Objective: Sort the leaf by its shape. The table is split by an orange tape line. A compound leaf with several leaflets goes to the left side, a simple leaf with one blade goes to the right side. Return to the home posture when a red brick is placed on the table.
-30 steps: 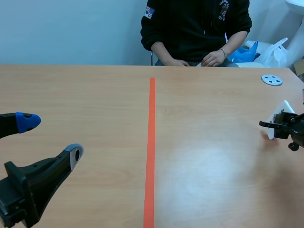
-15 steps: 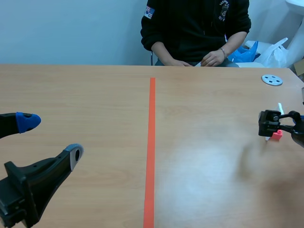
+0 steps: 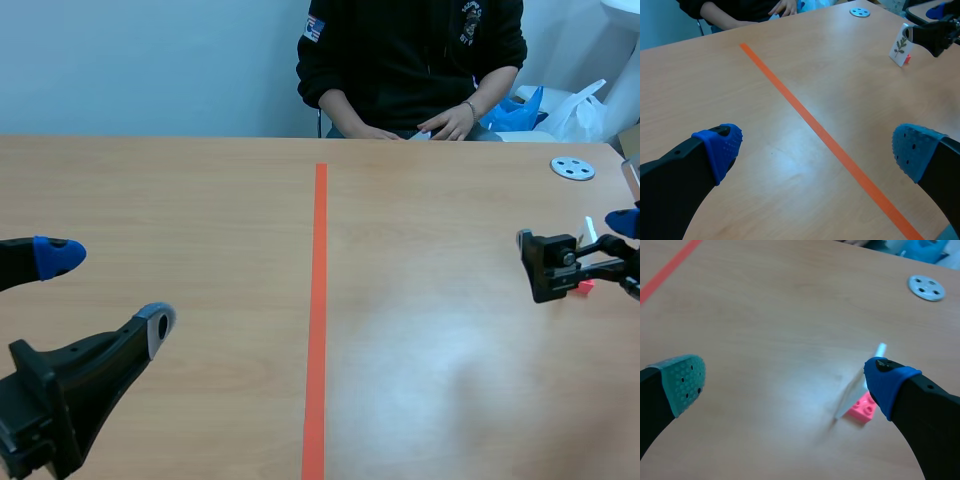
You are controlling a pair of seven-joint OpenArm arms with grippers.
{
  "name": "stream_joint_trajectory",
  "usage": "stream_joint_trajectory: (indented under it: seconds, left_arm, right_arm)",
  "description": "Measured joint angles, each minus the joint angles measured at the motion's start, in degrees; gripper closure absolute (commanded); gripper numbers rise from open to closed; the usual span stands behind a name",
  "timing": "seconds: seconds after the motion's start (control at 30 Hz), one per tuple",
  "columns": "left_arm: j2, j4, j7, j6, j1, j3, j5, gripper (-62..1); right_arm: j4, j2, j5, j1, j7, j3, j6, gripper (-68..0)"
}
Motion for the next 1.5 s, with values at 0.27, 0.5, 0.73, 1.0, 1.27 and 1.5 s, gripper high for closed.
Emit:
stream_joint_trajectory:
  seconds: [0.27, 0.5, 0.73, 1.0, 1.27, 1.5]
  left_arm:
    - [0.00, 0.00, 0.00, -0.02, 0.00, 0.00, 0.00, -62.3]
    - [0.00, 0.00, 0.00, -0.02, 0.00, 0.00, 0.00, -62.3]
    - [0.00, 0.00, 0.00, -0.02, 0.00, 0.00, 0.00, -62.3]
    - [0.00, 0.00, 0.00, -0.02, 0.00, 0.00, 0.00, -62.3]
    - [0.00, 0.00, 0.00, -0.02, 0.00, 0.00, 0.00, -62.3]
    - [0.00, 0.00, 0.00, -0.02, 0.00, 0.00, 0.00, -62.3]
  right_arm:
    - [20.61, 0.98, 0.81, -15.61, -0.85, -0.02, 0.98, -67.9]
    - [35.17, 0.98, 0.81, -27.69, -1.90, 0.00, 1.29, -67.9]
    - [44.17, 1.01, 0.81, -36.30, -2.82, 0.00, 1.27, -67.9]
    - [43.95, 0.98, 0.79, -36.11, -2.80, 0.04, 1.25, -67.9]
    - [43.69, 0.98, 0.79, -35.98, -2.80, 0.04, 1.25, -67.9]
    - [43.69, 0.98, 0.79, -35.98, -2.82, 0.04, 1.25, -67.9]
